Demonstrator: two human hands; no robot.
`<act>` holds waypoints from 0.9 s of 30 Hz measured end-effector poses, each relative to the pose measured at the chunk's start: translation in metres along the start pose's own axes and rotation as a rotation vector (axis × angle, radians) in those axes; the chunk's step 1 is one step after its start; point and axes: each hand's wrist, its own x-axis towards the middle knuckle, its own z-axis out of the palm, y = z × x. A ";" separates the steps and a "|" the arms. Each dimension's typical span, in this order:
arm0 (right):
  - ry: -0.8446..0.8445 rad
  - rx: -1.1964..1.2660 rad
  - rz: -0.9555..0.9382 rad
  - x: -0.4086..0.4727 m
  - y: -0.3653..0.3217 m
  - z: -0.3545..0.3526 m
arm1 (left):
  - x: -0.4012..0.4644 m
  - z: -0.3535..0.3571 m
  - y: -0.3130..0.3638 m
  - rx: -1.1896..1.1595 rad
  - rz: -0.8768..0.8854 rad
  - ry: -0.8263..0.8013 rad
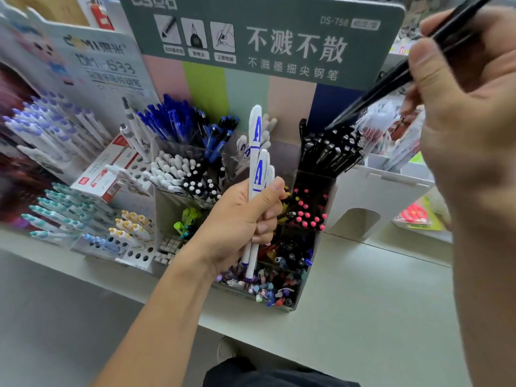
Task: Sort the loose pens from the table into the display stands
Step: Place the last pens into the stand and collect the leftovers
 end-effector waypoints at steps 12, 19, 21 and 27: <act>-0.165 -0.349 -0.150 0.007 0.030 0.043 | -0.008 -0.014 -0.009 -0.158 0.033 -0.162; -0.235 -0.374 -0.023 0.012 0.030 0.032 | -0.014 -0.027 -0.008 -0.048 0.052 -0.070; -0.304 -0.387 -0.019 0.021 0.023 0.024 | -0.015 -0.029 -0.007 -0.027 0.056 -0.039; -0.649 -0.648 -0.051 0.015 0.031 0.046 | -0.018 -0.029 -0.004 -0.081 0.071 -0.095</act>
